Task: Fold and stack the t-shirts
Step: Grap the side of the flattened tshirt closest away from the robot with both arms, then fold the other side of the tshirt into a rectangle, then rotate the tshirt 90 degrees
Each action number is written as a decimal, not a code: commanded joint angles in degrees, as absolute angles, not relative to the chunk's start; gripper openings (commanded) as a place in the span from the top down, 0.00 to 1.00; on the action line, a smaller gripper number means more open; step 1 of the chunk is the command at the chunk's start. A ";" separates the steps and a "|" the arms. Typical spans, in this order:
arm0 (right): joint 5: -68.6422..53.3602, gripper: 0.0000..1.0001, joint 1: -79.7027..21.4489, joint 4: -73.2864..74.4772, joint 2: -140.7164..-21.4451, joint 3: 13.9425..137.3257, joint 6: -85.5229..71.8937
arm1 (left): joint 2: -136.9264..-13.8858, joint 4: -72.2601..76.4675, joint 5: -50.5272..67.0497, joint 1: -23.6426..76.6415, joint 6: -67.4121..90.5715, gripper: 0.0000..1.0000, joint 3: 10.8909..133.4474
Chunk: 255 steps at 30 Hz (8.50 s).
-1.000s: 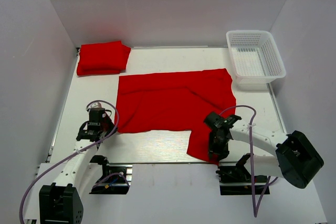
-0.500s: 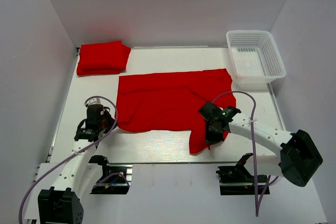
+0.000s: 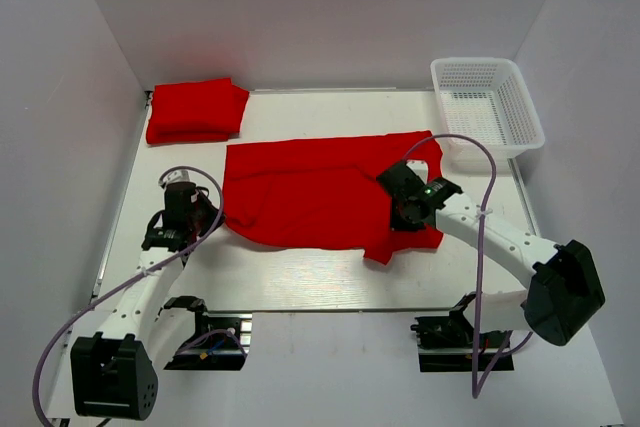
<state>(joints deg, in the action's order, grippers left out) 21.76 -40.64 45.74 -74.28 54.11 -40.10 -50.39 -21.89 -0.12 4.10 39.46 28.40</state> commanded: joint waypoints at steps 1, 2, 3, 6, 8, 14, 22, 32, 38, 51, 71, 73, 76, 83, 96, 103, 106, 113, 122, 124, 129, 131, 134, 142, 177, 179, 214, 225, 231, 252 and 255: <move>27.60 1.00 -38.24 40.71 -75.41 58.01 -36.83 | -52.02 -18.90 -1.49 4.31 40.95 1.00 31.82; 27.08 1.00 -37.97 40.00 -75.93 58.44 -35.35 | -53.34 -18.90 -2.02 4.31 40.96 1.00 31.82; 26.98 1.00 -36.84 39.47 -76.46 59.32 -34.90 | -54.05 -16.90 -2.02 4.31 40.96 1.00 32.34; 27.25 1.00 -34.72 36.22 -77.78 60.82 -33.67 | -56.59 -13.73 -1.49 4.31 40.96 1.00 32.87; 26.37 1.00 -32.97 34.20 -78.84 61.43 -32.52 | -57.83 -12.57 -2.20 4.31 40.96 1.00 33.40; 26.19 1.00 -29.36 30.42 -82.78 65.29 -28.22 | -64.23 -11.43 -4.39 3.78 40.96 1.00 38.75; 25.84 1.00 -25.06 26.02 -86.21 70.48 -24.18 | -71.97 -10.37 -6.85 3.78 39.91 1.00 44.20; 22.41 1.00 -20.57 22.41 -90.70 74.35 -21.27 | -80.32 -8.01 -10.46 3.25 39.29 1.00 50.44; 19.43 1.00 -18.90 20.48 -94.30 76.90 -19.78 | -85.86 -8.00 -11.69 3.25 38.76 1.00 54.75; 14.33 1.00 -16.44 20.13 -99.05 79.10 -19.07 | -93.52 -12.54 -4.75 4.04 30.06 0.94 60.12; 13.71 1.00 -16.17 21.09 -97.82 76.20 -19.42 | -102.12 -13.96 6.86 6.86 20.75 0.54 59.67; 13.88 1.00 -16.09 21.18 -97.65 76.20 -19.16 | -102.91 -15.20 4.40 7.46 20.74 0.54 60.37; 14.06 1.00 -16.08 21.36 -97.73 76.11 -19.07 | -103.44 -16.35 2.12 7.99 20.74 0.54 60.91; 13.97 1.00 -15.73 21.18 -97.82 76.29 -19.16 | -103.45 -16.35 0.97 8.53 22.41 0.94 61.52; 15.91 1.00 -15.56 21.36 -96.86 76.46 -18.81 | -95.20 -18.63 -5.19 8.53 23.99 1.00 60.65; 16.26 1.00 -15.47 21.18 -97.03 76.73 -18.54 | -91.67 -17.93 -7.73 8.53 23.99 1.00 60.12; 16.26 1.00 -15.38 21.18 -97.38 77.17 -18.46 | -93.24 -18.46 -8.26 8.53 23.99 1.00 60.82; 15.73 1.00 -15.38 21.18 -97.91 77.87 -18.37 | -98.88 -22.06 -10.28 8.53 24.61 0.73 64.34; 15.73 1.00 -15.21 21.62 -98.09 77.78 -17.93 | -104.50 -22.41 -8.96 8.00 24.61 0.64 66.62; 15.64 1.00 -15.29 21.53 -98.09 77.78 -18.11 | -105.20 -22.41 -8.96 8.00 24.61 0.64 66.62; 15.38 1.00 -15.29 21.71 -98.26 77.78 -18.10 | -105.91 -22.41 -8.96 8.00 25.14 0.96 66.62; 15.38 1.00 -15.29 21.62 -98.17 77.70 -17.93 | -104.86 -23.12 -9.66 8.00 25.66 1.00 66.62; 15.47 1.00 -15.12 21.53 -98.09 77.78 -17.93 | -103.01 -23.12 -10.81 8.00 25.66 1.00 66.62; 16.79 1.00 -15.21 21.97 -97.65 78.05 -18.19 | -97.12 -26.10 -13.44 8.00 25.66 1.00 66.62; 13.45 0.19 -12.92 27.15 -117.42 99.30 -15.30 | -105.22 -24.43 -16.26 7.47 28.12 0.00 74.27; 12.92 0.10 -13.01 27.86 -117.25 100.28 -15.03 | -103.37 -24.43 -16.26 7.47 28.12 0.00 74.79; -17.14 0.10 -14.59 13.71 -117.59 83.93 -13.98 | -101.69 -14.15 3.43 8.53 22.50 0.00 58.80; -13.19 0.10 -15.21 15.02 -121.64 91.14 -13.62 | -100.99 -17.84 -1.22 8.00 23.03 0.00 54.58; -10.29 0.10 -15.20 17.84 -119.36 89.13 -12.39 | -97.30 -20.92 -2.64 8.00 25.92 0.00 49.05; -21.61 0.10 -17.84 15.20 -141.75 112.78 -16.61 | -82.97 -26.19 26.18 22.49 33.05 0.00 23.12; -25.21 0.10 -19.16 14.25 -147.29 119.85 -16.26 | -84.45 -27.59 29.08 26.71 33.05 0.00 23.12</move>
<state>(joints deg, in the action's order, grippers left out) -19.97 -17.04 10.68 -141.64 115.33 -15.84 -78.19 -5.41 23.31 22.31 31.64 29.63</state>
